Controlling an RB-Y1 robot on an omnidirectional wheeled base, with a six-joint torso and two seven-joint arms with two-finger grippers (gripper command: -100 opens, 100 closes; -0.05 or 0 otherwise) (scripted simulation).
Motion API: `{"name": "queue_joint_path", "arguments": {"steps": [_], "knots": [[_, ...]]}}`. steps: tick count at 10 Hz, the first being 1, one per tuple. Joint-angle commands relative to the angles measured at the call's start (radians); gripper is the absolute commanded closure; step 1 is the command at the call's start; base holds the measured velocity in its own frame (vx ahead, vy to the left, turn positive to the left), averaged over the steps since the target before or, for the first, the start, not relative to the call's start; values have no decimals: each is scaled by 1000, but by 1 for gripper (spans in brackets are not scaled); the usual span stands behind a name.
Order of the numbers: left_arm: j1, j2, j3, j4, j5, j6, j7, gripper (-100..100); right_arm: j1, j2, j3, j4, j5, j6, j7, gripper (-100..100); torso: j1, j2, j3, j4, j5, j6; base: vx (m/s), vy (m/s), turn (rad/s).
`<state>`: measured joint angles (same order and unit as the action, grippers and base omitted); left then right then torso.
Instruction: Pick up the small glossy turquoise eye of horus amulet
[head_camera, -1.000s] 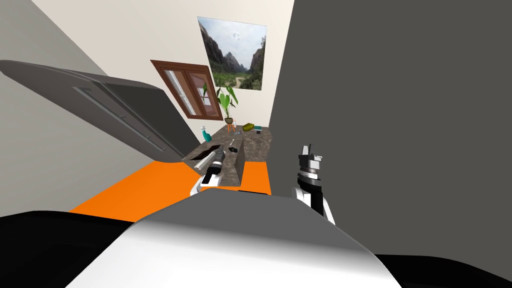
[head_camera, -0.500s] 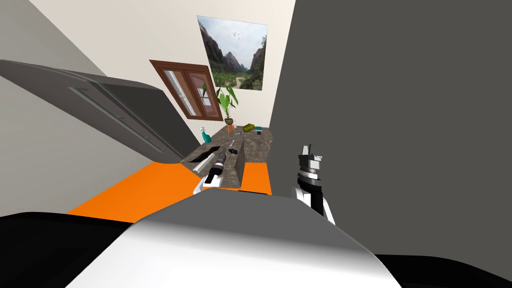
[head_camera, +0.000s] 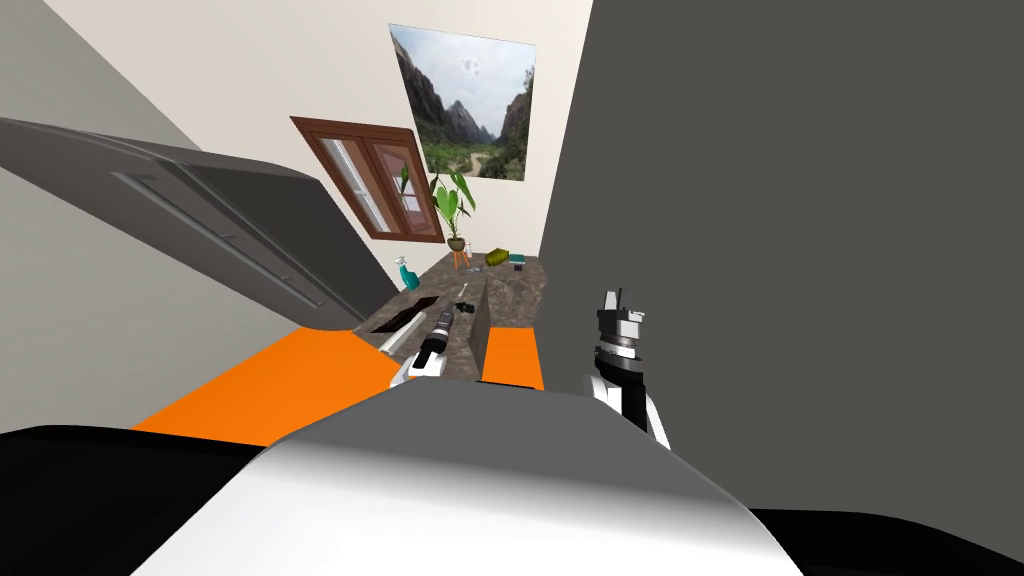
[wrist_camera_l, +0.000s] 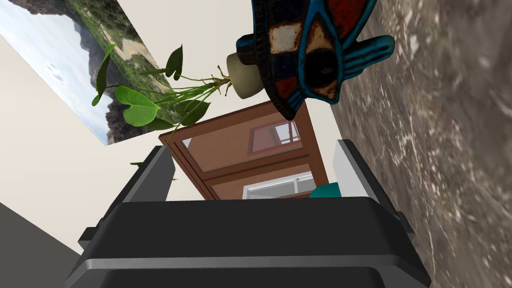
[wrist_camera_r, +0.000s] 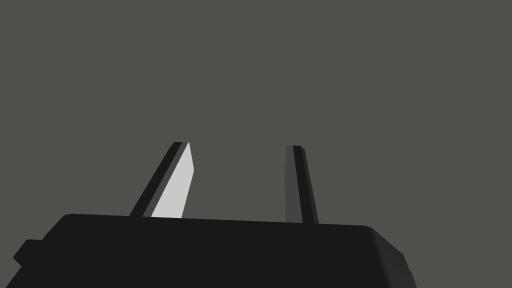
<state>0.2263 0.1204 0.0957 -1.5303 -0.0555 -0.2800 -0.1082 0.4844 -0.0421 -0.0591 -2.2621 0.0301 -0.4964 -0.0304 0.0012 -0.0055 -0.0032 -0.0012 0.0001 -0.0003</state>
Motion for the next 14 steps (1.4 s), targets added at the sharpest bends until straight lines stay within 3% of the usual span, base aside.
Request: {"name": "queue_joint_path", "arguments": {"steps": [1,3,4,5,6,10,11,12,14], "knots": [[-6,-5,0,28,-5,3,-7,-100,0,0,0,0,0,0,0,0,0,0,0,0,0,0,93,17,-15],[-7,-6,0,39,-5,0,-8,-100,0,0,0,0,0,0,0,0,-1,-1,0,0,0,0,64,0,-16],[-8,-6,0,43,-5,-2,-9,0,0,0,0,0,0,0,0,0,-1,2,1,0,0,0,8,0,1],[-8,-6,0,42,-5,-2,-9,-100,0,0,0,0,0,0,0,0,-1,4,2,1,0,0,0,0,0],[-8,-6,0,42,-5,-2,-9,100,0,0,0,0,0,0,0,0,-1,5,3,1,0,0,0,0,0],[-8,-6,0,42,-5,-2,-9,100,0,0,0,0,0,0,0,0,-1,6,3,1,0,0,0,0,0],[-8,-6,0,42,-5,-2,-9,0,0,0,0,0,0,0,0,0,-1,6,3,1,0,0,0,0,0],[-31,4,-3,40,1,37,-1,-100,0,0,0,0,0,0,0,0,-1,6,3,1,0,0,-54,14,21],[-65,19,-8,37,10,94,10,-100,0,0,0,0,0,0,0,0,-1,10,6,2,0,0,-82,11,12]]}}
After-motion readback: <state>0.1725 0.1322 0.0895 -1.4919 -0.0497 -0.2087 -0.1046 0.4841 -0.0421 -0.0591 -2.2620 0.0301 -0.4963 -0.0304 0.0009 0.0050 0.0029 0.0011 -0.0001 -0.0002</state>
